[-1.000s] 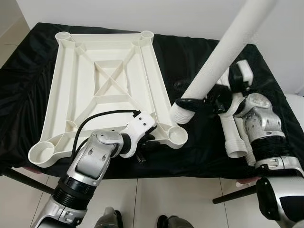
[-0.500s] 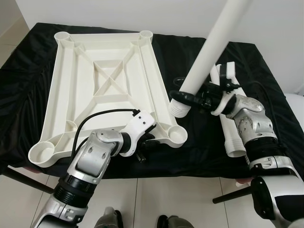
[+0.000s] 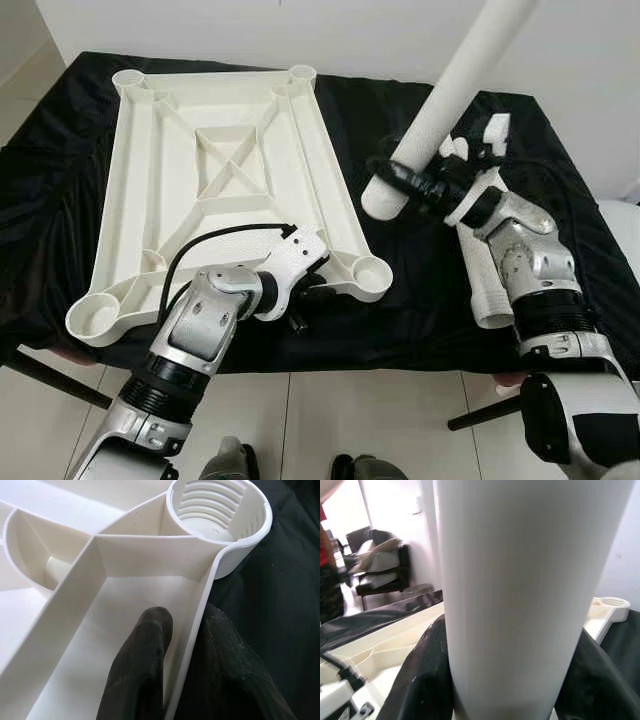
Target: Building children table
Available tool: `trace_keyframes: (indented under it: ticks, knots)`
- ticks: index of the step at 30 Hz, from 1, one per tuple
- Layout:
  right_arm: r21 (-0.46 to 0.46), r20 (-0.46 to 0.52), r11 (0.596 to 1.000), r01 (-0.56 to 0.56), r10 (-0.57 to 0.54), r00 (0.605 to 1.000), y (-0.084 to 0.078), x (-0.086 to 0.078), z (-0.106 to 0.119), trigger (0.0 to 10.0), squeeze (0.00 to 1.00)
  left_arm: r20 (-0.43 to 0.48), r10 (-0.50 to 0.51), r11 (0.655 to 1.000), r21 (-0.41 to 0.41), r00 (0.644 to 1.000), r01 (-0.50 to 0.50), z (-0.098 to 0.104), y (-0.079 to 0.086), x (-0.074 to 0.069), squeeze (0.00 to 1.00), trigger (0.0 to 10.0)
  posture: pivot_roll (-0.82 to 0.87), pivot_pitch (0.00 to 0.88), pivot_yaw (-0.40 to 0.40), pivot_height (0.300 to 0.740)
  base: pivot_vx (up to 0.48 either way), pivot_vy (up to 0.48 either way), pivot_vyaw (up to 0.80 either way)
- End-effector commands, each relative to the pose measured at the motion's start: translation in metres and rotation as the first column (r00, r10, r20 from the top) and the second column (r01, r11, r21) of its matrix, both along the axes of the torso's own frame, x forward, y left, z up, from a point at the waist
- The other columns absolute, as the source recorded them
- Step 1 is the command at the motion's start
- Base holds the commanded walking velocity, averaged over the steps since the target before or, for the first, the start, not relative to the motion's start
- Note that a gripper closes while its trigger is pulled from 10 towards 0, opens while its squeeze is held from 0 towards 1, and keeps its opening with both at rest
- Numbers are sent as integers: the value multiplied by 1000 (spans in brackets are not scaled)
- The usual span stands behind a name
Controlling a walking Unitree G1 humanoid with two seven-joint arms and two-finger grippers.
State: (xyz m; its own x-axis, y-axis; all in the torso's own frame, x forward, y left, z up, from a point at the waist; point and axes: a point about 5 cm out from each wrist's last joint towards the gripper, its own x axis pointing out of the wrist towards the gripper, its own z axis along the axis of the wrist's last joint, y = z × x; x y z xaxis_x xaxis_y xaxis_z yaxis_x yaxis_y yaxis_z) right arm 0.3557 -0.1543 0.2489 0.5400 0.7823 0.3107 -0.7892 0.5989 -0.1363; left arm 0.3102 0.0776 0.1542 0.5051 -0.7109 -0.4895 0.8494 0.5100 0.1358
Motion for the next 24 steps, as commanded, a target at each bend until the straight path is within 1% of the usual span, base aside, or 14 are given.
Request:
trace_keyframes:
  ticks: [1,6,7,8,9,11,12,16,17,19,21,22,24]
  knots:
    - [-3,-59,999,50,-50,997,1,-1,-9,10000,0,48,248,961,112,967,-252,-22,20,11,0,10000,-1,122,-60,740,0,0,0]
    - [-16,-83,997,71,-72,994,2,-3,-16,10000,0,55,266,959,89,962,-270,-20,23,13,0,10000,-5,118,-62,740,0,0,0]
    - [-6,-88,996,86,-86,992,2,-4,-18,10000,0,72,278,958,48,958,-282,-15,24,15,0,10000,-6,115,-65,740,0,0,0]
    - [24,-89,993,115,-113,990,2,-5,-20,10000,0,82,302,953,-9,950,-302,-10,25,18,0,10000,-9,106,-68,740,0,0,0]
    - [24,-89,993,115,-113,990,2,-5,-20,10000,0,82,302,953,-9,950,-302,-10,25,18,0,10000,-9,106,-68,740,0,0,0]
    - [79,-113,984,163,-153,982,1,-7,-24,10000,0,101,354,934,-81,930,-347,-3,28,23,0,10000,-13,99,-69,740,0,0,0]
    - [99,-128,978,182,-168,977,1,-7,-26,10000,0,108,365,930,-92,925,-357,-1,29,25,0,10000,-14,98,-68,740,0,0,0]
    - [118,-158,968,220,-200,967,1,-8,-29,10000,0,136,369,929,-97,919,-358,0,28,27,0,10000,-15,96,-68,740,0,0,0]
    - [139,-204,957,253,-222,953,0,-9,-33,10000,0,170,344,938,-99,923,-331,3,25,28,0,10000,-20,93,-73,740,0,0,0]
    - [143,-218,953,266,-232,948,0,-9,-35,10000,0,186,330,944,-95,926,-317,4,24,28,0,10000,-25,94,-73,740,0,0,0]
    - [160,-246,942,294,-250,936,-2,-10,-39,10000,0,231,307,951,-121,923,-285,7,20,27,0,10000,-35,94,-71,740,0,0,0]
    - [160,-246,942,294,-250,936,-2,-10,-39,10000,0,231,307,951,-121,923,-285,7,20,27,0,10000,-35,94,-71,740,0,0,0]
    - [147,-225,935,323,-287,931,-5,-12,-42,10000,0,246,295,954,-127,923,-271,8,16,26,0,10000,-48,97,-58,740,0,0,0]
